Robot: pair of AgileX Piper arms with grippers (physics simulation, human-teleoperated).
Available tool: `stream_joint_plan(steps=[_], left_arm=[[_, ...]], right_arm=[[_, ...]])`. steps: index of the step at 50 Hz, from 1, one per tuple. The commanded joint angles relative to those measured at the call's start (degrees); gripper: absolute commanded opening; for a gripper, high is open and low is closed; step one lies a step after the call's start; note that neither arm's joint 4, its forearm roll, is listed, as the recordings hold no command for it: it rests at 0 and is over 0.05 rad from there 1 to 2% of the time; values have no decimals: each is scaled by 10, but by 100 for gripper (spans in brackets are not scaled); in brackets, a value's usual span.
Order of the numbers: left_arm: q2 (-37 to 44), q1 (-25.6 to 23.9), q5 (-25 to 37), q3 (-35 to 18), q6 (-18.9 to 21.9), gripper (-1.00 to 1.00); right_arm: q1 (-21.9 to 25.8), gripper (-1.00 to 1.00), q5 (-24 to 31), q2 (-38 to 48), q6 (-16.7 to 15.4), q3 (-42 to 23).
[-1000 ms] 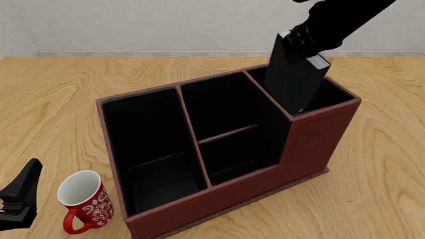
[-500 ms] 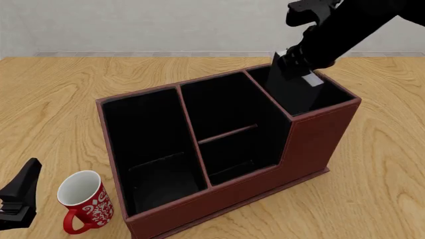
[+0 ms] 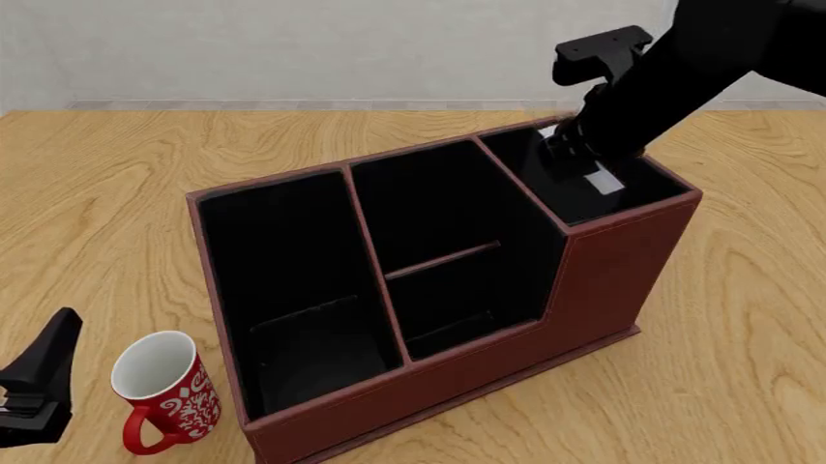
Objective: Pick up the book and place it in the right compartment of the caddy.
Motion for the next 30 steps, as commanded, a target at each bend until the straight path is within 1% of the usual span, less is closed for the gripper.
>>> stream_joint_plan(steps=[1,16,17,29,30], left_arm=[[0,1,-2,2,0,100],[0,-1,-3,4,-1,100],[0,0,-3,4,-1,100],[0,-1,-3,6,-3,100],[0,-1,-3,6,-3,100]], right_arm=[[-5,-100,-13,-3,11,14],[-8,-100,-14,-4,8,18],[-8,100,-14,-5,8,18],[-6,100,-15,-9,4,22],[-11,100,-14,-7,0,20]])
